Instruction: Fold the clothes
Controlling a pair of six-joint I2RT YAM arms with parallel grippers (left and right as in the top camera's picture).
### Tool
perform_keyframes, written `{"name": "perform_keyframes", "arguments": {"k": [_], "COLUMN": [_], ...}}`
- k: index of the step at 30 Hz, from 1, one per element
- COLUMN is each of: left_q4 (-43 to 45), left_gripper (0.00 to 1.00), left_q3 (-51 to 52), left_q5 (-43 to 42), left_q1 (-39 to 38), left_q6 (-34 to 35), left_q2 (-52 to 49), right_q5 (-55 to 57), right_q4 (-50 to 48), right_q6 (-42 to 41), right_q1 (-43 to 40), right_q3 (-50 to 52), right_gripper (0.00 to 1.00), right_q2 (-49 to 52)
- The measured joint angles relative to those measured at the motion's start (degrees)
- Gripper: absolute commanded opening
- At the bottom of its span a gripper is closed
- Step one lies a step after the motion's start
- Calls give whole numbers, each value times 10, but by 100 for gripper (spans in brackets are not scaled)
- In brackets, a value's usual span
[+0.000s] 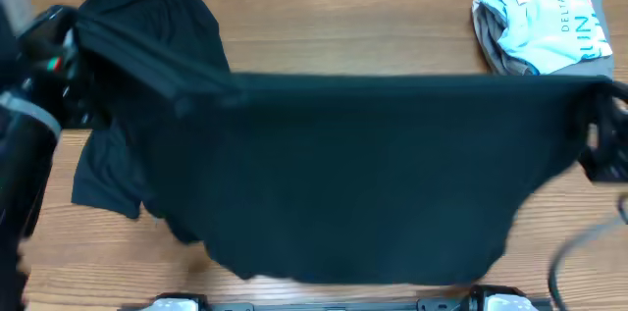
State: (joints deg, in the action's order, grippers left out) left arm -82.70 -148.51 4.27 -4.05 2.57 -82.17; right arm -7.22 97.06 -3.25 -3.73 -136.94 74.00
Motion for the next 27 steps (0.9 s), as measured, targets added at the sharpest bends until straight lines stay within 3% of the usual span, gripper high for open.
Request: {"name": "perform_keyframes", "arguments": {"k": [8, 15, 21, 27], "left_q4": [-37, -26, 125, 257], "left_gripper": [4, 4, 4, 4], "left_q3": [1, 1, 1, 2], "left_q5": [3, 3, 3, -6], "left_q1": [0, 0, 0, 0], "left_q6": [3, 4, 5, 16], "left_q2": [-146, -307, -459, -542], "right_q5": [0, 0, -3, -5], "right_q4": [-12, -121, -282, -439], "right_q6": [-10, -10, -3, 1], "right_q1": [0, 0, 0, 0], "right_q3": [164, 229, 231, 232], "right_gripper": [4, 4, 4, 4], "right_q2": [103, 242, 370, 469]}}
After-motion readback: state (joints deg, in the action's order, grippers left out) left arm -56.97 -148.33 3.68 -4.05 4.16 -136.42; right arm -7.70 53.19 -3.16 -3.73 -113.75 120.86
